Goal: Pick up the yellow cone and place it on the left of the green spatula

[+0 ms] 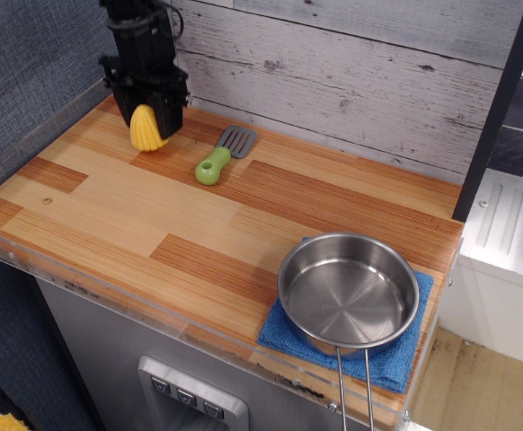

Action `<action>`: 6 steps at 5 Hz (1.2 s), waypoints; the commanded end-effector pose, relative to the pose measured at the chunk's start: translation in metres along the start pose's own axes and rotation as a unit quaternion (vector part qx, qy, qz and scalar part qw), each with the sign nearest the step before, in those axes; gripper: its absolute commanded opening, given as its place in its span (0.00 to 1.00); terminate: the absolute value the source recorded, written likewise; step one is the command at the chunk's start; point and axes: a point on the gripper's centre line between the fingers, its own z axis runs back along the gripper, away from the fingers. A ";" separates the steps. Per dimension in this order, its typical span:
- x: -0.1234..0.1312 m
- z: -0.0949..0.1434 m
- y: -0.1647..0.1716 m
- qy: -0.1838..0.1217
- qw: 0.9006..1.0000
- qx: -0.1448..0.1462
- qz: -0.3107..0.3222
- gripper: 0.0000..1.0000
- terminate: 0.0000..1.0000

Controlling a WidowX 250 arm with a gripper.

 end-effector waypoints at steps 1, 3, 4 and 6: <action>0.007 0.016 0.000 -0.008 1.000 0.009 -0.009 1.00 0.00; -0.021 0.090 -0.039 -0.075 0.997 0.013 -0.034 1.00 0.00; -0.041 0.108 -0.078 -0.093 0.994 -0.001 -0.061 1.00 0.00; -0.059 0.084 -0.118 -0.033 0.995 -0.007 -0.091 1.00 0.00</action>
